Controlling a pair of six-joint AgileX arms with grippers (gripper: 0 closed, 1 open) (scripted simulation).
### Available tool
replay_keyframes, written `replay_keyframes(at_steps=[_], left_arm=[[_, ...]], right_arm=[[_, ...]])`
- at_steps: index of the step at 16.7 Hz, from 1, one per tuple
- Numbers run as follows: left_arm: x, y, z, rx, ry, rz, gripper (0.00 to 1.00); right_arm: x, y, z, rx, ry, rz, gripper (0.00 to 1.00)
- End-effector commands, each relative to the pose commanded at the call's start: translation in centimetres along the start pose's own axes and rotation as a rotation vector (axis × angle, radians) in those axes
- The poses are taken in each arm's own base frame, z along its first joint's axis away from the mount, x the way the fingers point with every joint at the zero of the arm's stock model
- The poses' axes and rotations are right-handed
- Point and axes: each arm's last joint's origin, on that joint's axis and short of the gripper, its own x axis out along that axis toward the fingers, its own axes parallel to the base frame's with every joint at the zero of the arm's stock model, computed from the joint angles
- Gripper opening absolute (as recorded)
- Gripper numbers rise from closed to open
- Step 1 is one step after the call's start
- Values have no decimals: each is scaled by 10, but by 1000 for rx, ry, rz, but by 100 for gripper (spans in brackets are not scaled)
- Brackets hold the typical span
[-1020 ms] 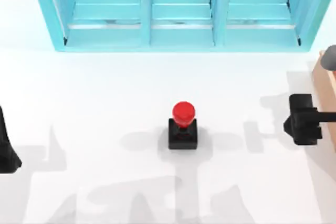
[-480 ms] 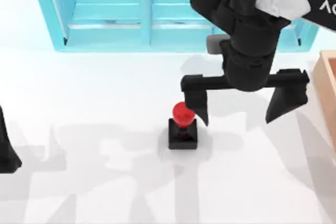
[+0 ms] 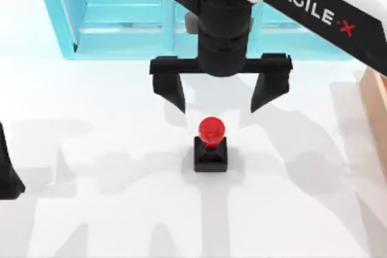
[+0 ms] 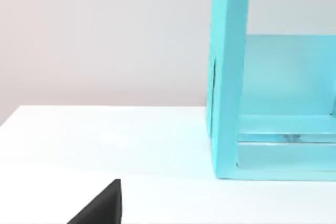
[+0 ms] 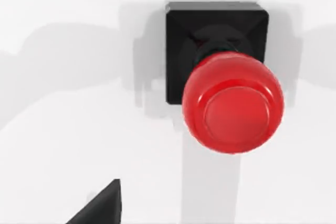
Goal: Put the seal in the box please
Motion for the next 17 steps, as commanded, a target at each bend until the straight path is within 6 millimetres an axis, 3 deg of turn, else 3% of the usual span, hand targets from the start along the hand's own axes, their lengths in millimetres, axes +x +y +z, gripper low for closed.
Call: replay_keyframes(at_steps=[9,12,17], left_arm=[[0,0,0,0,0,0,100],[0,0,0,0,0,0,100],[0,0,0,0,0,0,100]], right_arm=[[1,3,4,9,-20,11,100],[23,5,6,6,-20,10,100],[81,6,6,7,-18,9,100]])
